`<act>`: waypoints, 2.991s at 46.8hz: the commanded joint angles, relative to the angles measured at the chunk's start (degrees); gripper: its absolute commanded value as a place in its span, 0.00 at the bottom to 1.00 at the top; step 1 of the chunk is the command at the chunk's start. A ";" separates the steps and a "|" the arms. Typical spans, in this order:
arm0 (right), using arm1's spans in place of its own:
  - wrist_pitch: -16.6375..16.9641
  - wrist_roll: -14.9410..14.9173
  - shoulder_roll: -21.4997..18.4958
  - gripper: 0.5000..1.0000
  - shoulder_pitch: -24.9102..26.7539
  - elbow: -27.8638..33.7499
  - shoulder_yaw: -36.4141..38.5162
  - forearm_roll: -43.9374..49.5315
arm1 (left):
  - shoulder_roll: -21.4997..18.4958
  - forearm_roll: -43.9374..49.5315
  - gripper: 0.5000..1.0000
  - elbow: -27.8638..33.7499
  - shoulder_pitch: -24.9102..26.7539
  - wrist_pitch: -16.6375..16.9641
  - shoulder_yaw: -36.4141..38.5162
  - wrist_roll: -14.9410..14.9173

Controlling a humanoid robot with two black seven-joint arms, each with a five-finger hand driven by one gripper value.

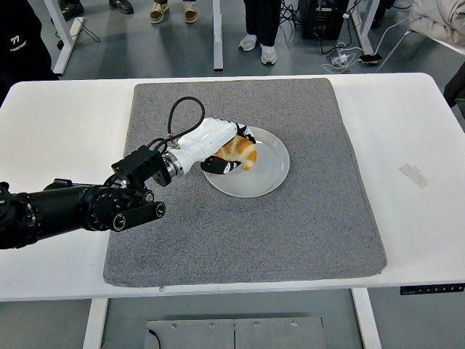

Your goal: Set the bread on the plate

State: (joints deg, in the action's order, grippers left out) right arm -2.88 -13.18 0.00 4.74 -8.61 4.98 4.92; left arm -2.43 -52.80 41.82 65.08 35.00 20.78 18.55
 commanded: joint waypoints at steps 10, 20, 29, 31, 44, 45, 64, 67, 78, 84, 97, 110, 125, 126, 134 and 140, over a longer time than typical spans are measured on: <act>0.07 0.00 0.00 1.00 0.01 0.00 0.03 0.00 | 1.11 0.07 0.00 -2.09 -0.83 0.00 -0.03 0.00; -0.02 0.00 0.00 1.00 0.01 0.00 0.03 0.00 | 1.64 0.07 0.00 -2.45 -1.27 0.00 -0.03 0.00; -0.02 0.00 0.00 1.00 0.01 0.00 -0.06 0.00 | 1.73 0.07 0.00 -2.45 -1.71 0.00 -0.12 0.00; 0.07 0.00 0.00 1.00 0.01 0.00 0.03 0.00 | 1.81 0.15 0.00 -2.45 -1.71 0.00 -0.12 0.00; -0.02 0.00 0.00 1.00 0.01 0.00 0.03 0.00 | 1.81 0.24 0.08 -2.45 -2.24 0.00 -0.21 0.00; 0.07 0.00 0.00 1.00 0.01 0.00 -0.06 0.00 | 1.81 0.24 0.14 -2.45 -2.32 0.00 -0.21 0.00; -0.02 0.00 0.00 1.00 0.01 0.00 0.03 0.00 | 2.25 1.03 0.94 -2.36 -2.41 0.00 -0.56 0.09; -0.02 0.00 0.00 1.00 0.01 0.00 0.03 0.00 | 2.25 1.03 0.94 -2.18 -2.32 0.00 -0.65 0.09; -0.02 0.00 0.00 1.00 0.01 0.00 0.03 0.00 | 1.64 0.86 0.94 0.63 -1.27 0.00 -0.82 2.28; 0.07 0.00 0.00 1.00 0.01 0.00 0.03 0.00 | -0.03 1.03 0.94 3.26 -0.39 0.00 -0.91 6.50; -0.02 0.00 0.00 1.00 0.01 0.00 0.03 0.00 | -7.50 1.21 0.94 9.59 0.84 0.00 -7.05 11.25; -0.02 0.00 0.00 1.00 0.01 0.00 0.03 0.00 | -13.12 10.95 0.94 9.68 -2.41 -7.31 -26.21 11.51; -0.02 0.00 0.00 1.00 0.01 0.00 0.03 0.00 | -14.71 24.84 0.94 9.60 -7.42 -11.36 -37.64 11.16; -0.02 0.00 0.00 1.00 0.01 0.00 -0.06 0.00 | -14.62 25.72 0.94 9.51 -7.86 -11.36 -38.43 11.16; 0.07 0.00 0.00 1.00 0.01 0.00 0.03 0.00 | -12.61 30.91 0.94 8.63 -11.90 -11.54 -44.85 11.16; -0.02 0.00 0.00 1.00 0.01 0.00 -0.06 0.00 | -10.93 32.58 0.94 7.84 -13.66 -11.89 -49.42 11.16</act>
State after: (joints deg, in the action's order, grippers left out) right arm -2.89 -13.19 0.00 4.74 -8.61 5.00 4.92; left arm -13.80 -20.89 50.13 52.14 23.33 -26.70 29.70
